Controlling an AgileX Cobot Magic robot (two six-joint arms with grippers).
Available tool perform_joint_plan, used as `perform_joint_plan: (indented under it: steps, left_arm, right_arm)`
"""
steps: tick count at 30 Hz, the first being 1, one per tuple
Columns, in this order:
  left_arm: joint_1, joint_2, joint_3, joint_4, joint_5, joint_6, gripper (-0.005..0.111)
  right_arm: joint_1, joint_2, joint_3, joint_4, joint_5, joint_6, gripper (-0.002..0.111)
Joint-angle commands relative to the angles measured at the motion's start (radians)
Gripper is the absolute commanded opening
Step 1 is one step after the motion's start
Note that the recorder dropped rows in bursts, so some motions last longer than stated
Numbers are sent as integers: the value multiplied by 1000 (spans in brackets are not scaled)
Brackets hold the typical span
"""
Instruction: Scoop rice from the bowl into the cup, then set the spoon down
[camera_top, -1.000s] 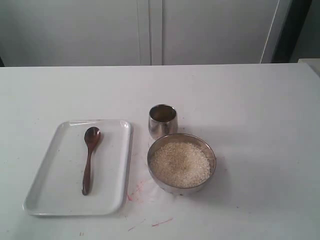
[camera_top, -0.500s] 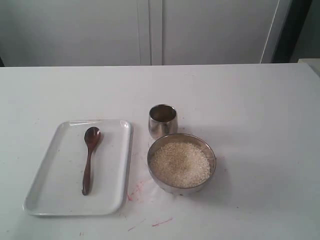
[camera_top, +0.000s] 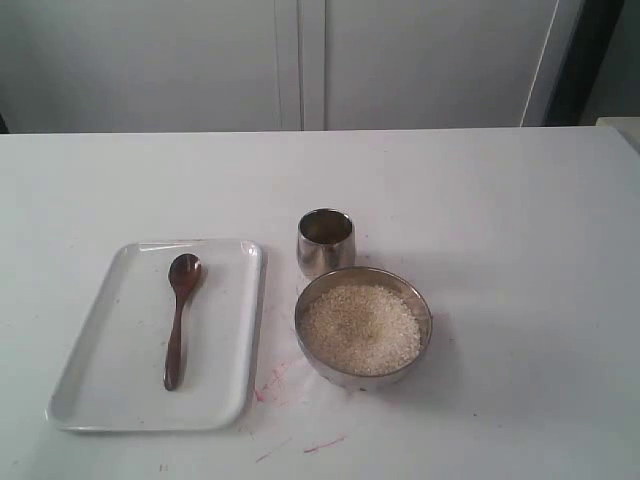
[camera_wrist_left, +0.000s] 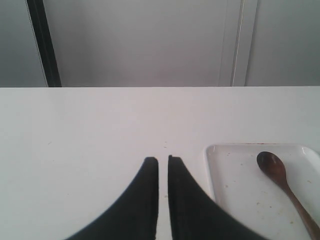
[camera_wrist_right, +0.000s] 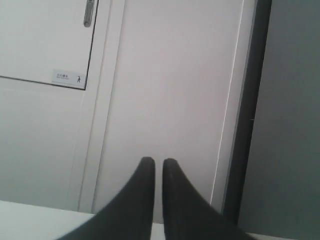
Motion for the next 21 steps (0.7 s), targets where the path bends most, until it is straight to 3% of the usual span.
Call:
perform_joint_plan:
  steps: [1, 12, 21]
  left_arm:
    - [-4, -1, -7, -5, -6, -5, 14]
    - [-4, -1, -7, -5, -3, -5, 14]
    - [-4, -1, -7, -5, -3, -5, 14]
  right_arm:
    - [-9, -8, 47, -44, 16, 12, 7]
    - [-2, -8, 116, -39, 118, 27, 7]
    - [133, -8, 116, -41, 317, 29, 7]
